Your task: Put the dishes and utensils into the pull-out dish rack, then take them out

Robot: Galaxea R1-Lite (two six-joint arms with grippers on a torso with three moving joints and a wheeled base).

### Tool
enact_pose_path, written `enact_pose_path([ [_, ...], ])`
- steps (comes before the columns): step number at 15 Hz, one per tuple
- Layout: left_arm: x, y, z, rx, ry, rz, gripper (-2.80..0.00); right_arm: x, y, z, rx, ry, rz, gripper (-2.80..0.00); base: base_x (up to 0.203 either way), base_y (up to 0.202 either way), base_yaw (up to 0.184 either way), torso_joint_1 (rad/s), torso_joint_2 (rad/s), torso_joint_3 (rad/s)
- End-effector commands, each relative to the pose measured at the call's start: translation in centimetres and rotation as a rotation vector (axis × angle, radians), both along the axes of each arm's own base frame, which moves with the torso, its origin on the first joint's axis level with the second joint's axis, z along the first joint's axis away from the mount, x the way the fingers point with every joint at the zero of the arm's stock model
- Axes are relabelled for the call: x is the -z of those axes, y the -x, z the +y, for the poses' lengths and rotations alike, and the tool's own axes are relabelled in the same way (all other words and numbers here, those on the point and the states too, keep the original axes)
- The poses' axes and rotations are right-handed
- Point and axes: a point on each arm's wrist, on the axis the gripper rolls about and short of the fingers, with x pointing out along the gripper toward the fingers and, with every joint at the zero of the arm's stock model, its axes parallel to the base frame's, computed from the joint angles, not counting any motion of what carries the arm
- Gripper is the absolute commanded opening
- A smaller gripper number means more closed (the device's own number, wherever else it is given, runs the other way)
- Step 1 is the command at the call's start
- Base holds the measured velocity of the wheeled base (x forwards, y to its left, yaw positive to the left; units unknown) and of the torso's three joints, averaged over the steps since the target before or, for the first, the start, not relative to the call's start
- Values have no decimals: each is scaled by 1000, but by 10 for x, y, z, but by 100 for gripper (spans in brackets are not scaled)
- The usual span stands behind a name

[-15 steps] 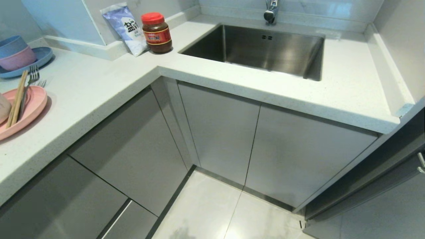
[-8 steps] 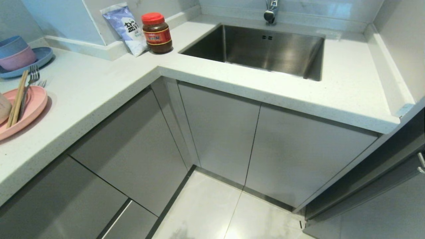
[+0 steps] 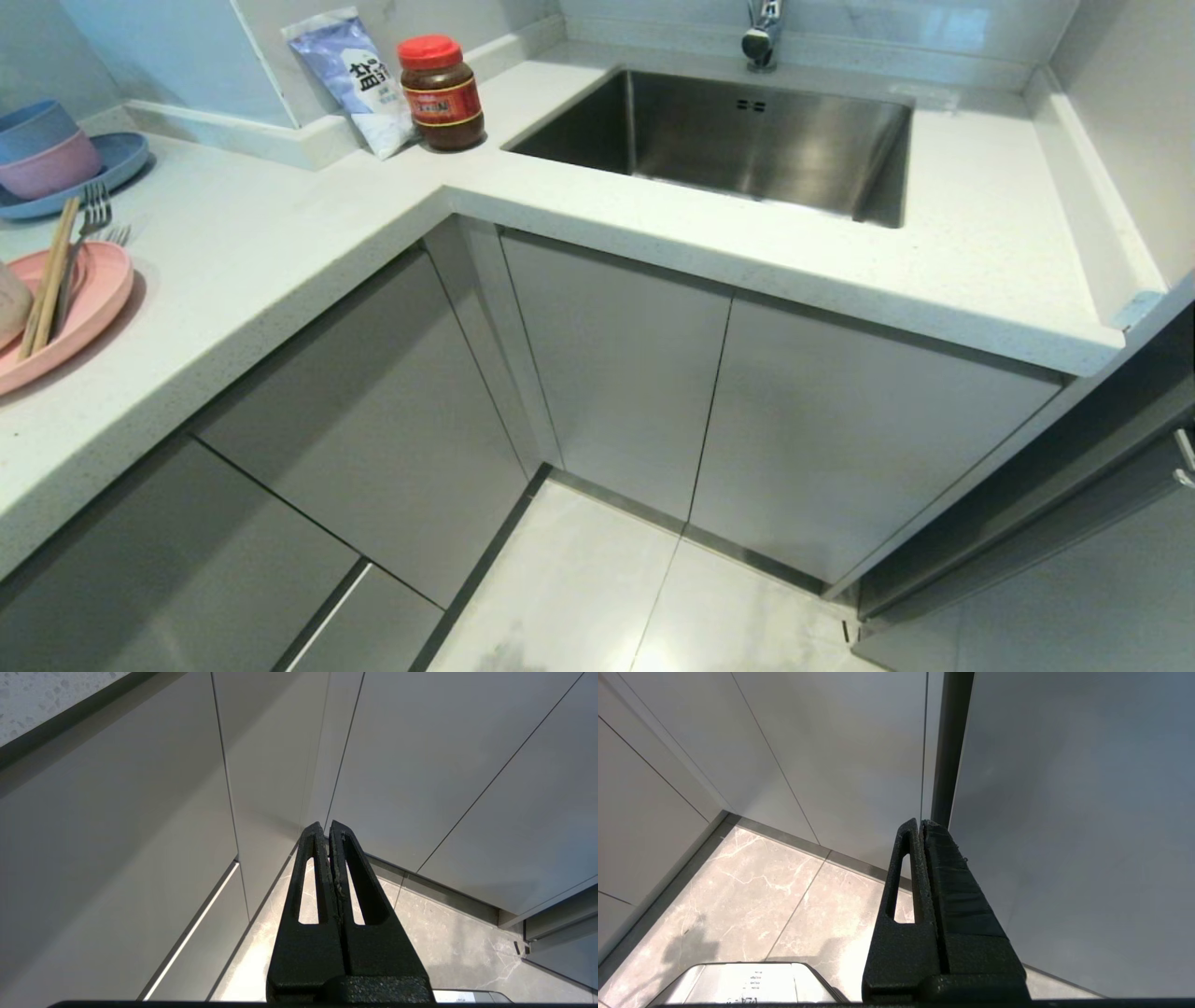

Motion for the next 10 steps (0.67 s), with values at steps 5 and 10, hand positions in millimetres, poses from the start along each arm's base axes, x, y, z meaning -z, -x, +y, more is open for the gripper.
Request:
enact_pose_path([
  [5, 6, -2, 0, 3, -4, 24, -280, 0, 0, 0, 0, 0, -3, -280, 0, 0, 0, 0, 0, 0],
  [10, 6, -2, 0, 3, -7, 24, -280, 0, 0, 0, 0, 0, -1, -280, 0, 0, 0, 0, 2, 62],
])
